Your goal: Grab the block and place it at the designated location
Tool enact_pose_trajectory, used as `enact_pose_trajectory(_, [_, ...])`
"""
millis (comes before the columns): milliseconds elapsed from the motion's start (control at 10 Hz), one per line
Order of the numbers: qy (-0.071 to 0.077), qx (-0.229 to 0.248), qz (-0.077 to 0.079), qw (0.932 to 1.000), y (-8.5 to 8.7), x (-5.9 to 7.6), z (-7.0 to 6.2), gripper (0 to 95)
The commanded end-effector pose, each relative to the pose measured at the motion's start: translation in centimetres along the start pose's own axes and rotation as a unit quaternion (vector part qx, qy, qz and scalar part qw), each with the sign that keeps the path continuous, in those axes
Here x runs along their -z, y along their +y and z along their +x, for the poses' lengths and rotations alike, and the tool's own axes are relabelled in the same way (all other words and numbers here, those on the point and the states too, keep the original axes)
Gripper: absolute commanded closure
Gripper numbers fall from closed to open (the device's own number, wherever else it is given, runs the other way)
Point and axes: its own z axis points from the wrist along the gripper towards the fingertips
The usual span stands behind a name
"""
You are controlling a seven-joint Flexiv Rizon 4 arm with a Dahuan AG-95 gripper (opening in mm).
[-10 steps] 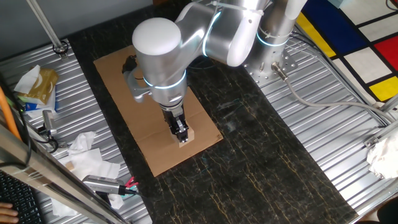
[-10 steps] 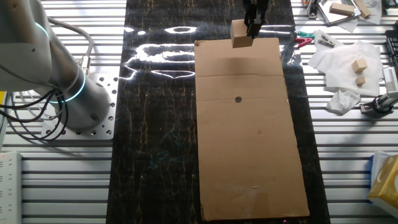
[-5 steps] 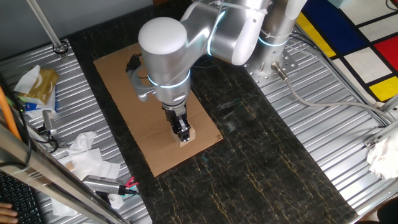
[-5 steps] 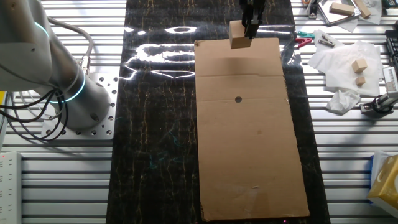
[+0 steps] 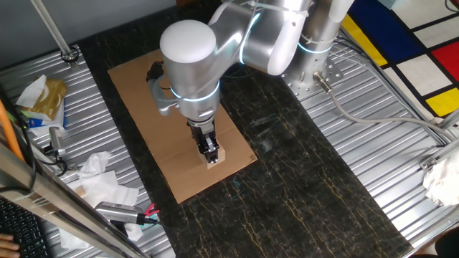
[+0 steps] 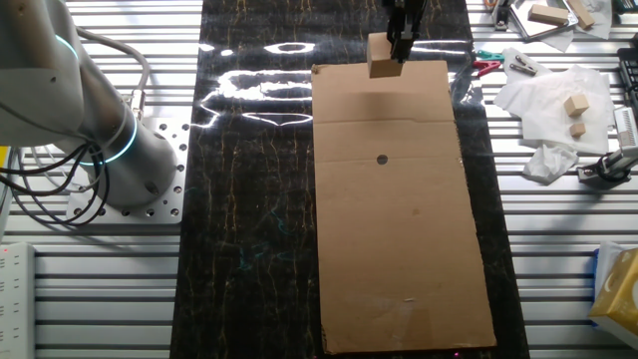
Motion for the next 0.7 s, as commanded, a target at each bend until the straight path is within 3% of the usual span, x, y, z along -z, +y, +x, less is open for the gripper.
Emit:
enact_pose_trajectory(100, [0.000, -0.011, 0.002, 0.9999, -0.01, 0.00, -0.01, 95.0])
enact_pose_trajectory(700, [-0.006, -0.042, 0.014, 0.9990, -0.01, 0.00, -0.01, 95.0])
